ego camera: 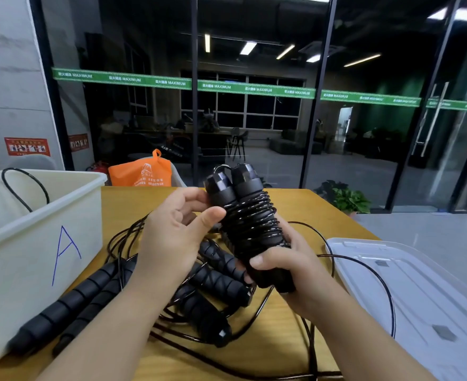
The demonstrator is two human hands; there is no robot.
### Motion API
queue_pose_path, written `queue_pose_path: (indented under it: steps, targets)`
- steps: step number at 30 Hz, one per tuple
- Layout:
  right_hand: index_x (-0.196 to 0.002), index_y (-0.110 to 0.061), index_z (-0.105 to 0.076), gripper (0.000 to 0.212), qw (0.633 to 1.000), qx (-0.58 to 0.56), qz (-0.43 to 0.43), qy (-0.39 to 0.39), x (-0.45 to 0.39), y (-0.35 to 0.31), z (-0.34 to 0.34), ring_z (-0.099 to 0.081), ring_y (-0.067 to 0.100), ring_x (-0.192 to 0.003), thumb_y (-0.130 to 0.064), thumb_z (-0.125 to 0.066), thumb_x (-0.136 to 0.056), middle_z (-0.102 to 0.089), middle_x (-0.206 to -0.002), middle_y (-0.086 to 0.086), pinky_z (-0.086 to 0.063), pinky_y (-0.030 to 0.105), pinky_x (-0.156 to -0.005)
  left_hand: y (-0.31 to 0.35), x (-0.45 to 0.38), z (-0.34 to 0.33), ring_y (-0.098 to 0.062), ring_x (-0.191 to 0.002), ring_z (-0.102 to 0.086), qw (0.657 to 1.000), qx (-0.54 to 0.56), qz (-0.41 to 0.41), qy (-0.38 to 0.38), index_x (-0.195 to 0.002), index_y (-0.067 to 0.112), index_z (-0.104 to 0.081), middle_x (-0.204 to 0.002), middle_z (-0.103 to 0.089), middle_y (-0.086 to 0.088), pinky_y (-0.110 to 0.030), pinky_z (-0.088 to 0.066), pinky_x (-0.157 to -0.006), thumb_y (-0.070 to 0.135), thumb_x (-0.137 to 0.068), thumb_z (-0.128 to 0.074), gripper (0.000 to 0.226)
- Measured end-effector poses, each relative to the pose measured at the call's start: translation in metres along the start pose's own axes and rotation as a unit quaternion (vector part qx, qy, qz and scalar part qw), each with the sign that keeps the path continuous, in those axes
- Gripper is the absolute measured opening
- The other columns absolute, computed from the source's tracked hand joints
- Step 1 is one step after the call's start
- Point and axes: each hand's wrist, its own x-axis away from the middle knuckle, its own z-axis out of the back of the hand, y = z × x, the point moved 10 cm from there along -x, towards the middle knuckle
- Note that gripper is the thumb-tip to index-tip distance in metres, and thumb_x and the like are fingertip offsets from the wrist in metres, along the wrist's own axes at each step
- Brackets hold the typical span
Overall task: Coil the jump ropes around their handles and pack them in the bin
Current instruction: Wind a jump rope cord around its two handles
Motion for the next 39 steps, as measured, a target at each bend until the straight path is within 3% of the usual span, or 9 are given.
queue_pose_path:
  steps: [8, 17, 20, 23, 26, 29, 32, 35, 39]
  targets:
    - [-0.119, 0.009, -0.045, 0.071, 0.981, -0.143, -0.061, -0.115, 0.005, 0.007, -0.026, -0.060, 0.028, -0.069, -0.015, -0.072, -0.058, -0.052, -0.105, 0.028, -0.050, 0.033, -0.056, 0.013, -0.001, -0.009, 0.005, -0.055, -0.054, 0.996, 0.026, -0.053, -0.071, -0.097, 0.033, -0.047, -0.073, -0.061, 0.020, -0.005, -0.038, -0.050, 0.083, -0.062, -0.052, 0.061]
    - [-0.118, 0.002, -0.062, 0.059, 0.963, -0.185, -0.127, -0.151, 0.010, 0.013, -0.021, -0.067, 0.030, -0.086, -0.019, -0.072, -0.064, -0.064, -0.113, 0.020, -0.055, 0.036, -0.071, 0.011, 0.005, -0.032, 0.006, -0.047, -0.054, 0.982, 0.105, 0.029, -0.153, -0.100, 0.015, -0.063, -0.054, -0.061, 0.018, -0.002, -0.036, -0.047, 0.047, -0.080, -0.050, 0.040]
    - [-0.125, -0.008, -0.059, 0.071, 0.989, -0.091, -0.110, -0.038, 0.004, 0.015, -0.002, -0.067, 0.034, -0.097, -0.021, -0.069, -0.055, -0.064, -0.116, 0.019, -0.055, 0.039, -0.078, 0.013, 0.003, -0.025, 0.011, -0.049, -0.054, 0.993, 0.057, 0.015, -0.105, -0.098, 0.019, -0.064, -0.050, -0.058, 0.024, -0.001, -0.036, -0.048, 0.039, -0.081, -0.049, 0.030]
    - [-0.128, -0.048, -0.042, 0.075, 0.986, 0.132, -0.018, 0.103, 0.005, -0.007, 0.021, -0.067, 0.017, -0.102, -0.027, -0.072, -0.062, -0.060, -0.121, -0.008, -0.056, 0.030, -0.074, 0.007, 0.002, -0.010, 0.009, -0.072, -0.062, 0.999, 0.003, 0.022, -0.024, -0.092, 0.035, -0.062, -0.077, -0.069, 0.021, -0.002, -0.042, -0.061, 0.047, -0.075, -0.056, 0.022]
    - [-0.135, -0.065, -0.018, 0.081, 0.946, 0.310, 0.077, 0.061, 0.009, -0.024, -0.002, -0.050, -0.005, -0.122, -0.020, -0.064, -0.087, -0.038, -0.136, -0.035, -0.049, 0.023, -0.094, 0.000, 0.004, 0.002, 0.013, -0.078, -0.059, 0.997, -0.023, 0.043, 0.052, -0.089, 0.033, -0.057, -0.082, -0.066, 0.010, -0.001, -0.041, -0.063, 0.052, -0.072, -0.057, 0.026]
    - [-0.137, -0.067, 0.001, 0.098, 0.867, 0.487, 0.106, 0.029, 0.007, -0.017, -0.018, -0.019, -0.015, -0.136, -0.045, -0.072, -0.075, -0.013, -0.146, -0.039, -0.028, 0.015, -0.107, -0.001, 0.010, -0.002, 0.016, -0.078, -0.056, 0.995, -0.040, 0.054, 0.069, -0.087, 0.032, -0.054, -0.084, -0.063, 0.012, 0.000, -0.041, -0.063, 0.051, -0.073, -0.061, 0.024]
    - [-0.135, -0.068, 0.003, 0.105, 0.857, 0.503, 0.090, 0.072, 0.006, -0.016, -0.010, -0.029, -0.022, -0.120, -0.033, -0.077, -0.076, -0.018, -0.136, -0.043, -0.038, 0.011, -0.096, -0.003, 0.012, -0.016, 0.009, -0.071, -0.060, 0.998, -0.023, 0.056, 0.025, -0.087, 0.031, -0.056, -0.077, -0.066, 0.013, -0.006, -0.044, -0.058, 0.046, -0.073, -0.067, 0.023]
    - [-0.139, -0.059, -0.018, 0.091, 0.876, 0.463, 0.089, 0.104, 0.008, -0.021, 0.002, -0.053, -0.002, -0.112, -0.026, -0.071, -0.072, -0.044, -0.134, -0.027, -0.052, 0.030, -0.088, -0.008, 0.006, -0.024, -0.001, -0.051, -0.055, 0.996, 0.001, 0.060, -0.061, -0.092, 0.028, -0.059, -0.081, -0.069, 0.011, -0.015, -0.043, -0.046, 0.049, -0.068, -0.068, 0.033]
    - [-0.135, -0.055, -0.031, 0.081, 0.901, 0.415, 0.088, 0.094, 0.008, -0.023, 0.001, -0.059, 0.008, -0.107, -0.028, -0.065, -0.066, -0.055, -0.123, -0.018, -0.053, 0.040, -0.086, 0.003, -0.001, -0.016, 0.003, -0.069, -0.064, 0.991, -0.081, -0.035, -0.104, -0.093, 0.036, -0.058, -0.091, -0.070, 0.018, -0.009, -0.046, -0.058, 0.053, -0.071, -0.068, 0.029]
